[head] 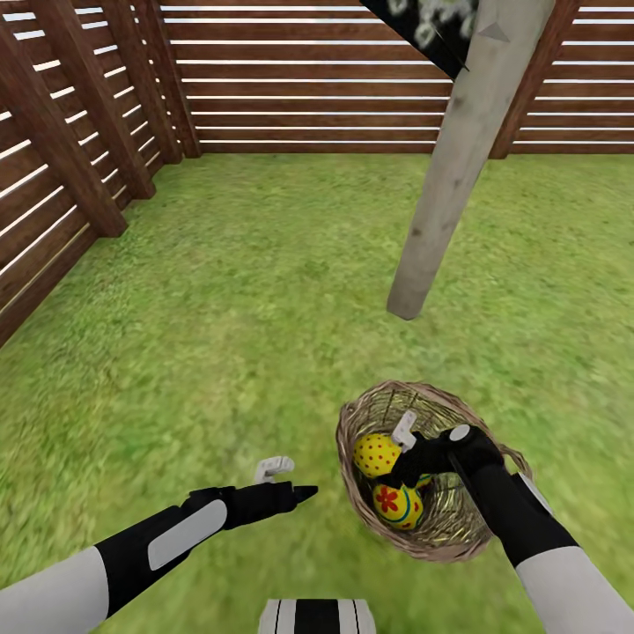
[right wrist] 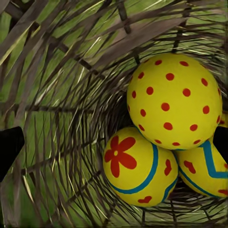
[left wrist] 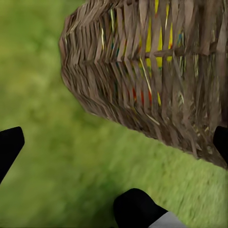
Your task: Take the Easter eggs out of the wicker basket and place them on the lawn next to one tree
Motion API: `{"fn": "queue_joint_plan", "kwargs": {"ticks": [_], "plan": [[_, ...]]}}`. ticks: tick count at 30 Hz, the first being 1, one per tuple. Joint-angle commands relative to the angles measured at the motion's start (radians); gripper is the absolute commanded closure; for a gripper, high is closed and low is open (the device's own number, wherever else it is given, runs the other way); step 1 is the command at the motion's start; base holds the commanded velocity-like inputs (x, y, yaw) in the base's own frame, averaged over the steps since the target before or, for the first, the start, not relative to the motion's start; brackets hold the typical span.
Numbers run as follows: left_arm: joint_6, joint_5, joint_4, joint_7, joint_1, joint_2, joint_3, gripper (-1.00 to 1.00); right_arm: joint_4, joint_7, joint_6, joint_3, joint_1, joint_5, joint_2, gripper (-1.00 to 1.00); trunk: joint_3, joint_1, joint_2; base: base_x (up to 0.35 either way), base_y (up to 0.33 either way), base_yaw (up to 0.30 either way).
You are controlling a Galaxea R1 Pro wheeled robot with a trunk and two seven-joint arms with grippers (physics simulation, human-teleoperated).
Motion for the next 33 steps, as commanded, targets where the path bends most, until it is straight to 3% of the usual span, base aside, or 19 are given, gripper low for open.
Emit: {"fn": "queue_joint_plan", "kwargs": {"ticks": [1,8,18,26,33], "plan": [[0.001,0.007,-0.001,-0.001,-0.001,0.001,-0.003,-1.0,-0.001,0.008,0.004,0.002,-0.001,0.007,0.0,-1.0,-0.001,0.0,0.0,0.029,-0.093,0.0],[0.001,0.009,-0.002,-0.001,-0.001,0.001,-0.003,-1.0,0.004,0.02,0.003,0.003,-0.001,0.005,0.0,-1.0,-0.001,0.0,0.0,0.006,-0.019,0.011],[0.004,0.01,-0.004,-0.001,-0.001,0.001,-0.004,-1.0,0.009,0.018,-0.008,0.005,-0.001,0.008,-0.002,-1.0,-0.006,0.0,0.0,0.077,-0.061,0.157],[0.005,0.012,-0.005,-0.001,-0.001,-0.002,-0.006,-1.0,0.016,0.011,-0.055,0.001,-0.001,0.011,0.001,-1.0,-0.006,0.0,0.0,0.015,-0.011,0.006],[0.001,0.008,-0.019,-0.003,-0.001,0.015,-0.043,-1.0,0.014,0.006,-0.061,0.002,-0.001,0.016,-0.001,-1.0,-0.006,0.0,0.0,0.0,0.0,0.0]]}}
